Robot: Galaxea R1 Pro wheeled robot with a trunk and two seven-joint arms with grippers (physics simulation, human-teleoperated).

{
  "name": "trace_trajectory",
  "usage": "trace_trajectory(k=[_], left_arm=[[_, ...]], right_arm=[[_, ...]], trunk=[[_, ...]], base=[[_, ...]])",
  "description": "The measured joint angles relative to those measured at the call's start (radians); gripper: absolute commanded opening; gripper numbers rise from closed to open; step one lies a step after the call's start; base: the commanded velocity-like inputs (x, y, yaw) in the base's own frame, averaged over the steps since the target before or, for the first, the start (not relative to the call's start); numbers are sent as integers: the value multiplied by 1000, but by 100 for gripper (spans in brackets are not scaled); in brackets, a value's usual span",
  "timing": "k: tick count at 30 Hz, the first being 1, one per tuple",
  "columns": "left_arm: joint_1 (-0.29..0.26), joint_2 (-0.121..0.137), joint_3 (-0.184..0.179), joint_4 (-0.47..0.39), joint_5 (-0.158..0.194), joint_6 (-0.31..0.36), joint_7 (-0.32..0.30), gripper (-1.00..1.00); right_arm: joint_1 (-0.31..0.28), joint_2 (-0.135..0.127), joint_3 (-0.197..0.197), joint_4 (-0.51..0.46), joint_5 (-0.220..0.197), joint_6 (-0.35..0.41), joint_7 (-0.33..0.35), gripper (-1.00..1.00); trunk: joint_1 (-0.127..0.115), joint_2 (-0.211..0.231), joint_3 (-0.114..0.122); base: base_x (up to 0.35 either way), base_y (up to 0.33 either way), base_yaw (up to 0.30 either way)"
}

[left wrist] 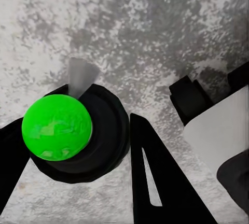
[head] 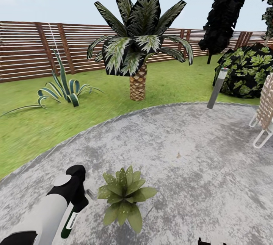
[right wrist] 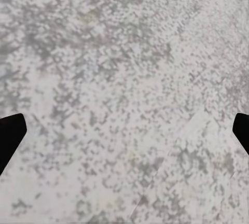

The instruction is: Pick up the pesticide atomizer in the garden and spray insectifuge to fully cover both potted plants in the garden.

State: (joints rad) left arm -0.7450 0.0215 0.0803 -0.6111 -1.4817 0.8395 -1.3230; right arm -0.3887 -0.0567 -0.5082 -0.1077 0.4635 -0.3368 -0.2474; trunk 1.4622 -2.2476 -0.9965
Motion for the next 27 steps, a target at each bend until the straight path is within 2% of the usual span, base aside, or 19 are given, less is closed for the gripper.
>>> trace_trajectory(k=[5, 20, 23, 27], left_arm=[[21, -11, -3, 0, 0, 0, -1, -100], [23, -13, -4, -21, -3, -1, 2, -100], [23, 0, 0, -79, -8, -1, 3, -100], [23, -1, -2, -112, -10, 0, 3, -100]], right_arm=[[0, 0, 0, 0, 0, 0, 0, 100], [0, -2, 0, 0, 0, 0, 1, 100], [0, -2, 0, 0, 0, 0, 1, 100], [0, -2, 0, 0, 0, 0, 1, 100]], trunk=[[0, 0, 0], [0, 0, 0], [0, 0, 0], [0, 0, 0]], base=[[0, 0, 211], [71, 0, 8], [1, 0, 0], [0, 0, 0]])
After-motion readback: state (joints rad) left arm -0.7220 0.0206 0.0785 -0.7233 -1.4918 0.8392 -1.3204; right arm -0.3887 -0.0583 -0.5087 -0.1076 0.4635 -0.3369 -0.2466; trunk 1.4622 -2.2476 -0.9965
